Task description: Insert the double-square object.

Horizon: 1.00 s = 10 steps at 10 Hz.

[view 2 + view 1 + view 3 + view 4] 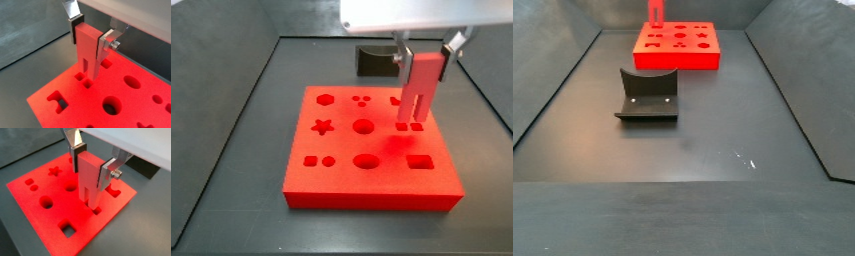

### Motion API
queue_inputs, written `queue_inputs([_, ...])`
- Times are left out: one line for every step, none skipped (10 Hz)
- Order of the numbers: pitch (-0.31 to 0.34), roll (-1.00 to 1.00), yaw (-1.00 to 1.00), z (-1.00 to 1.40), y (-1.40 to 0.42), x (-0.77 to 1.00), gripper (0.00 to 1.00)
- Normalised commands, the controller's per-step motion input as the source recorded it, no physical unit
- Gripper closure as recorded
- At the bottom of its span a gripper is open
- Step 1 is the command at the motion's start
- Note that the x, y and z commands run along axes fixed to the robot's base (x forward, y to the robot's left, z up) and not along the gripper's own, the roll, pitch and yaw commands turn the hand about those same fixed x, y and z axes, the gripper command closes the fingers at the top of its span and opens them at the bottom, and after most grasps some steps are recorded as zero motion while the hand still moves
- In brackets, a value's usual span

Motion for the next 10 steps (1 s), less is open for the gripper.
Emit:
queue_inputs([0.1, 0.13, 0.0, -0.11, -0.05, 0.4, 1.0])
queue_inputs([0.107, 0.14, 0.0, -0.05, 0.0, 0.33, 1.0])
queue_inputs([0.164, 0.17, 0.0, -0.08, 0.03, 0.11, 1.0])
queue_inputs([0.191, 0.17, 0.0, -0.12, 0.1, 0.0, 1.0])
queue_inputs([0.219, 0.16, -0.03, -0.12, 0.06, 0.0, 1.0])
queue_inputs([0.203, 0.15, -0.1, -0.14, 0.0, 0.0, 1.0])
queue_inputs([0.186, 0.14, -0.11, -0.1, 0.0, 0.0, 1.0])
queue_inputs([0.153, 0.11, -0.04, -0.07, -0.05, 0.16, 1.0])
queue_inputs([0.141, 0.1, -0.01, -0.08, 0.0, 0.19, 1.0])
queue_inputs([0.147, 0.11, -0.01, -0.09, 0.0, 0.12, 1.0])
